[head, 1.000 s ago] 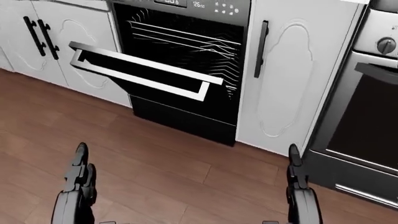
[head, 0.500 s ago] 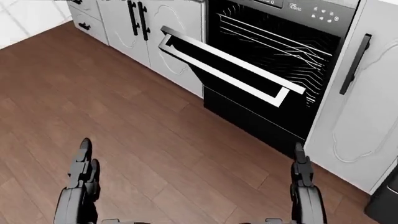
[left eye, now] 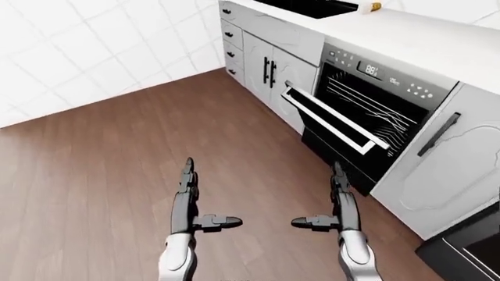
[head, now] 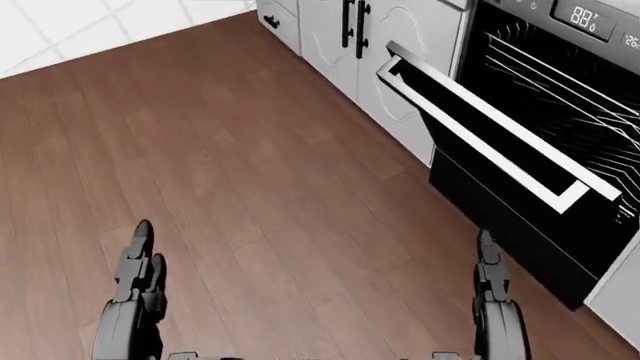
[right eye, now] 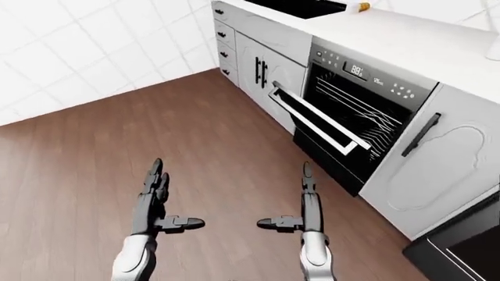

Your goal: Close the dishwasher door

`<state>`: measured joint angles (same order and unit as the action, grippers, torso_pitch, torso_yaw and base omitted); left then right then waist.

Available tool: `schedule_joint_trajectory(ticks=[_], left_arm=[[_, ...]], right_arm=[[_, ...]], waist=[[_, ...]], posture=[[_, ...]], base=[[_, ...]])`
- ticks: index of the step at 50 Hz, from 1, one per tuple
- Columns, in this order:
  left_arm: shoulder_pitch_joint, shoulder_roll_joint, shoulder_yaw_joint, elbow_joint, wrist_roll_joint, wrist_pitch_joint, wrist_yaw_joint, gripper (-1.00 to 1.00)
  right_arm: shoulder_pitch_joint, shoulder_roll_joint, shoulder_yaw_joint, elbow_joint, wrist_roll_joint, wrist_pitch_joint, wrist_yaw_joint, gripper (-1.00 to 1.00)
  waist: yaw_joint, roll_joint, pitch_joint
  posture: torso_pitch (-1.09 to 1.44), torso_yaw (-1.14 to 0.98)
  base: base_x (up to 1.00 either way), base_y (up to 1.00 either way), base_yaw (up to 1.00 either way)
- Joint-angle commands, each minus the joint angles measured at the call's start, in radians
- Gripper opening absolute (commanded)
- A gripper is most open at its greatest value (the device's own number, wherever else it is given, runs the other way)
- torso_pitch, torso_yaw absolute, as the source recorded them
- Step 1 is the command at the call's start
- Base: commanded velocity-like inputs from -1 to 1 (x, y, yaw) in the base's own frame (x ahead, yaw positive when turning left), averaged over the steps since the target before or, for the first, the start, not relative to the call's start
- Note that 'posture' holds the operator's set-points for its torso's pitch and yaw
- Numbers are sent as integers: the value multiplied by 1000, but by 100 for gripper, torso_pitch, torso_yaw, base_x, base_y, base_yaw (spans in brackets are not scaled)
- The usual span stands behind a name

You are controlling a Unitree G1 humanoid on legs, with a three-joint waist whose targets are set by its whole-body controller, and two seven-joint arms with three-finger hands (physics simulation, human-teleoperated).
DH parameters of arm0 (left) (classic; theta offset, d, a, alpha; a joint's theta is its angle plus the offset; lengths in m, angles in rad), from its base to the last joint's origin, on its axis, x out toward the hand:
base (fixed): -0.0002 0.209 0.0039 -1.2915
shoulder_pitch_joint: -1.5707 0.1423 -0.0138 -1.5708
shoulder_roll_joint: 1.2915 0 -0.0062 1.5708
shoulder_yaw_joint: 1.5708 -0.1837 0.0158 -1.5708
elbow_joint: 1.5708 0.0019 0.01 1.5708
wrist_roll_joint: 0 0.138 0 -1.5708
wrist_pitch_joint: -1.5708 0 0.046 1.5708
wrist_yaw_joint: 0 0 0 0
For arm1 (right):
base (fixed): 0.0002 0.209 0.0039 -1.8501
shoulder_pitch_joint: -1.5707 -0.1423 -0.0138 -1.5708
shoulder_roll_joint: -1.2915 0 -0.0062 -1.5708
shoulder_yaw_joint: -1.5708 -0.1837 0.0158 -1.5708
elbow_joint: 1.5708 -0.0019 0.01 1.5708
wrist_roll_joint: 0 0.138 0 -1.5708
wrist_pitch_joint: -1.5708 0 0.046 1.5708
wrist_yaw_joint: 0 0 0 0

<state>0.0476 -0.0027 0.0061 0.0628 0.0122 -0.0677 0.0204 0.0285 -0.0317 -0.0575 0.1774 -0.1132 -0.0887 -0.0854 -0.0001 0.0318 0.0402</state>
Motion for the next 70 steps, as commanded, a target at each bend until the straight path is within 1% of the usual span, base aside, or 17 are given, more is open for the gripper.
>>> schedule_joint_trajectory(ticks=[1,4,15,18,19,22,28,31,33,34,43,47,56,61,62,64,70], left_arm=[[-12,6,7,-38,-1,-23,2,100],[-13,6,7,-35,-1,-26,2,100],[-13,6,9,-37,-2,-25,2,100],[-11,5,7,-38,-1,-25,2,100],[-10,5,6,-38,0,-26,2,100],[-11,4,4,-36,2,-27,3,100],[-12,4,4,-35,3,-26,4,100],[-9,5,5,-50,1,-19,4,100],[-10,5,5,-45,2,-22,5,100],[-9,5,5,-48,2,-22,4,100],[-4,4,3,-61,4,-16,5,100],[-4,4,4,-58,4,-17,5,100],[-3,5,4,-57,3,-21,4,100],[-2,5,5,-59,2,-22,4,100],[-2,5,5,-61,2,-20,3,100],[-1,5,6,-62,1,-19,3,100],[3,5,6,-73,1,-14,2,100]], right_arm=[[-19,2,5,-36,-1,-33,0,100],[-22,2,5,-27,0,-37,0,100],[-18,2,6,-33,1,-36,0,100],[-15,2,5,-39,1,-33,1,100],[-13,2,5,-43,1,-32,1,100],[-16,2,8,-39,-4,-31,1,100],[-16,2,8,-48,-4,-22,3,100],[-17,2,6,-41,-4,-27,1,100],[-16,2,5,-44,-3,-25,2,100],[-15,2,5,-46,-3,-24,2,100],[-17,2,6,-44,-3,-25,1,100],[-17,2,6,-41,-3,-27,1,100],[-2,5,16,-86,-12,-17,9,100],[-3,7,13,-93,-19,4,1,100],[-1,8,14,-103,-16,11,4,100],[-1,9,12,-103,-6,13,8,100],[-1,8,10,-103,-5,18,5,100]], waist=[[2,3,-13],[7,61,-42],[19,-56,-11],[11,-141,-31],[2,-92,-20],[9,-102,-21],[4,-38,-12],[2,13,-14],[8,80,-36],[19,34,-21],[23,-37,-12],[13,-124,-24],[-6,-64,-11],[-25,23,-24],[-22,-11,-16],[-18,-17,-30],[18,36,-32]], posture=[[0,0],[0,0],[0,0],[0,0],[0,0],[0,0],[0,0],[0,0],[0,0],[0,0],[0,0],[0,0],[0,0],[0,0],[0,0],[0,0],[0,0]], base=[[0,0,58],[0,0,58],[0,0,58],[0,0,58],[0,0,59],[0,0,58],[0,0,58],[0,0,58],[0,0,57],[0,0,58],[0,0,58],[0,0,57],[0,0,44],[0,0,0],[0,0,0],[0,0,0],[0,-51,0]])
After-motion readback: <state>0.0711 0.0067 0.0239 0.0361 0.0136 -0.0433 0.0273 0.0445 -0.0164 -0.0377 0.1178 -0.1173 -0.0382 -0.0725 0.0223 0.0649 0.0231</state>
